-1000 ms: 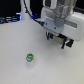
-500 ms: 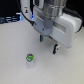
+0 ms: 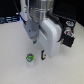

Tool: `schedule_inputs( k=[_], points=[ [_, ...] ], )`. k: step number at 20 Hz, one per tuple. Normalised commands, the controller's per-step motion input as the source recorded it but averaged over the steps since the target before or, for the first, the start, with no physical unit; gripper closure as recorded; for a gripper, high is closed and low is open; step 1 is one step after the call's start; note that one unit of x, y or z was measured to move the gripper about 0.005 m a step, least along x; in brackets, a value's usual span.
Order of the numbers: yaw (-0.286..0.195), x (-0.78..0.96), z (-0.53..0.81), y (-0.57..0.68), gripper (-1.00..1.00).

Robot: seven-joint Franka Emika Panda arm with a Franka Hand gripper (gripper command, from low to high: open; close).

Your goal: Open the kcup holder, insert the kcup into the holder, and close the kcup holder

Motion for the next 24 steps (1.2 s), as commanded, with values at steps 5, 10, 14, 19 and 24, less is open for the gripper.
schedule_inputs(
  k=[5, 10, 14, 19, 24],
  points=[
    [-0.192, 0.29, -0.05, -0.42, -1.00],
    [-0.167, 0.19, -0.20, -0.20, -1.00],
    [-0.211, 0.04, -0.27, -0.18, -1.00],
    [-0.170, 0.08, -0.25, -0.07, -1.00],
    [-0.139, 0.00, -0.13, -0.07, -1.00]
  ],
)
